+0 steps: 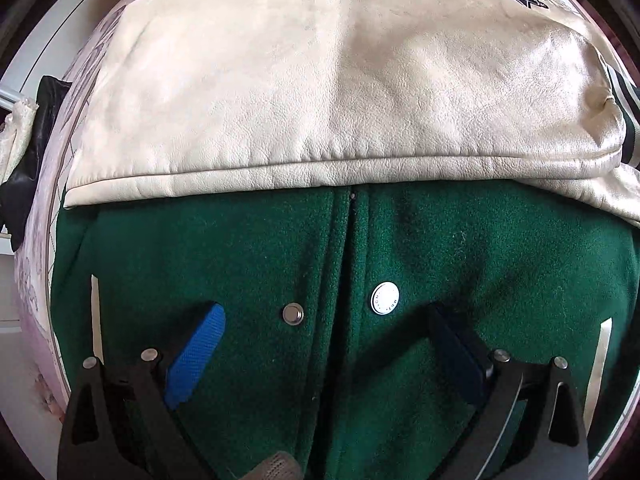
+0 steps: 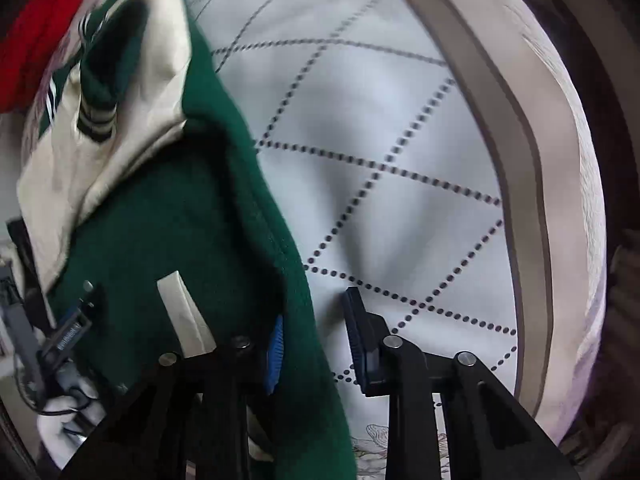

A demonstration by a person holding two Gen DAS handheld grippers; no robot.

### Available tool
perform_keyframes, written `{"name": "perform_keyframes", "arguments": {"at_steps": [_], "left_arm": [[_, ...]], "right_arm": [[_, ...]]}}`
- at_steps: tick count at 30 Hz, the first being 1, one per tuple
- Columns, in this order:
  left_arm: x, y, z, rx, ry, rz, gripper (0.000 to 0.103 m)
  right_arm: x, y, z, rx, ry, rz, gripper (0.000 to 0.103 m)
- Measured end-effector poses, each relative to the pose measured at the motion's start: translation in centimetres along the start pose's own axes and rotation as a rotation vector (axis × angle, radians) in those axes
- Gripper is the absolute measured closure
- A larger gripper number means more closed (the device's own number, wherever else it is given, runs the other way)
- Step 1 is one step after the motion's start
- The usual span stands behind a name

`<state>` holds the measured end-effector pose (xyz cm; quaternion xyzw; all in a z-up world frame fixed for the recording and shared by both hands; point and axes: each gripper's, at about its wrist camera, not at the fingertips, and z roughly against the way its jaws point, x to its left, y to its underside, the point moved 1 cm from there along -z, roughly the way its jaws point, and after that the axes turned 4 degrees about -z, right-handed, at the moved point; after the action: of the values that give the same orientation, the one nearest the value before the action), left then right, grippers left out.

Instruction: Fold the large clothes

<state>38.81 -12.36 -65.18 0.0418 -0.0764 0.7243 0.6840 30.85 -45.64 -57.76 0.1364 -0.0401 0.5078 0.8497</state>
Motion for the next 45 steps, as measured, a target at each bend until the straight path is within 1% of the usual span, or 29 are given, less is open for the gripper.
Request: {"name": "perform_keyframes", "arguments": {"at_steps": [2,3,5,6,7,8,10,12,13,15,16,17,18,20,22,24,26,28,29,31,32,34,35,36,37,38,40,41,45], "left_arm": [[-0.1,0.0,0.2,0.0,-0.006,-0.005,0.0],[-0.1,0.0,0.4,0.001,-0.013,-0.01,0.0],[-0.3,0.4,1.1,0.005,-0.015,-0.015,0.0],[-0.3,0.8,1.7,0.001,-0.006,-0.018,0.0],[-0.4,1.4,2.4,-0.009,0.004,-0.023,0.0],[-0.6,2.1,2.9,-0.013,0.006,-0.033,0.0],[-1.1,3.9,2.4,0.023,0.003,-0.071,0.0],[-0.8,5.7,0.9,0.08,0.001,-0.072,0.0],[-0.2,6.3,0.7,0.093,0.023,-0.046,0.0],[0.9,7.2,1.4,0.101,0.045,-0.008,0.0],[1.6,7.9,2.3,0.095,0.058,0.01,0.0],[2.1,8.5,3.0,0.089,0.065,0.021,0.0],[2.7,9.4,3.7,0.089,0.067,0.029,0.0],[3.7,11.5,4.6,0.098,0.062,0.041,0.0],[4.6,13.4,4.8,0.108,0.034,0.04,0.0],[5.5,15.0,4.4,0.122,-0.003,0.04,0.0],[6.5,16.7,3.5,0.14,-0.046,0.036,0.0],[7.2,17.9,2.8,0.154,-0.063,0.039,0.0],[7.5,18.4,2.2,0.164,-0.064,0.039,0.0],[8.2,19.7,1.4,0.179,-0.057,0.037,0.0],[8.6,20.3,1.0,0.183,-0.049,0.035,0.0],[9.1,20.9,0.5,0.181,-0.024,0.038,0.0],[9.3,21.1,0.3,0.175,-0.011,0.042,0.0],[9.7,21.2,0.2,0.174,-0.002,0.04,0.0],[9.9,21.3,0.0,0.172,0.011,0.038,0.0],[10.2,21.4,-0.1,0.17,0.02,0.039,0.0],[11.7,22.3,-0.7,0.165,0.041,0.036,0.0],[11.7,22.2,-0.6,0.162,0.049,0.036,0.0],[13.3,22.6,-1.0,0.156,0.082,0.033,0.0]], "right_arm": [[-0.4,0.7,1.5,0.003,0.006,-0.03,0.07],[-0.5,1.4,2.0,0.031,-0.007,-0.019,0.067],[-0.4,3.0,1.8,0.12,-0.04,0.037,0.055],[-0.7,4.0,1.2,0.152,-0.014,0.061,0.055],[-1.8,4.9,0.7,0.16,0.039,0.059,0.058],[-3.2,5.4,0.5,0.138,0.06,0.031,0.072],[-5.8,5.6,1.3,0.11,0.003,-0.071,0.076],[-5.9,5.9,2.6,0.111,0.003,-0.1,0.075],[-5.6,6.3,3.4,0.118,-0.002,-0.096,0.07],[-4.5,7.9,3.9,0.162,-0.039,-0.058,0.054],[-4.7,8.7,4.1,0.181,-0.031,-0.037,0.04],[-5.1,9.7,4.0,0.195,-0.009,-0.021,0.037],[-5.6,10.7,3.7,0.213,0.02,-0.01,0.037],[-7.6,12.7,2.9,0.233,0.072,-0.048,0.037],[-8.4,14.3,4.0,0.202,0.054,-0.104,0.037],[-7.2,16.0,5.6,0.156,0.015,-0.089,0.037],[-4.9,17.9,6.6,0.126,-0.04,-0.05,0.037],[-0.7,19.0,6.1,0.161,-0.126,0.02,0.037],[1.3,20.9,5.0,0.184,-0.152,0.058,0.037],[4.9,24.2,2.5,0.215,-0.16,0.131,0.037],[6.2,24.9,1.0,0.239,-0.149,0.158,0.037],[8.0,26.1,-2.3,0.273,-0.07,0.209,0.037],[9.0,26.8,-3.4,0.257,-0.027,0.217,0.041],[8.9,27.0,-3.5,0.212,0.017,0.209,0.05],[8.9,27.3,-3.1,0.186,0.027,0.187,0.054],[8.7,27.5,-2.5,0.18,0.006,0.176,0.078],[8.5,28.1,-1.2,0.16,0.022,0.163,0.096],[8.2,28.4,-0.6,0.16,0.009,0.153,0.102],[6.9,29.0,1.6,0.177,-0.088,0.148,0.103]]}}
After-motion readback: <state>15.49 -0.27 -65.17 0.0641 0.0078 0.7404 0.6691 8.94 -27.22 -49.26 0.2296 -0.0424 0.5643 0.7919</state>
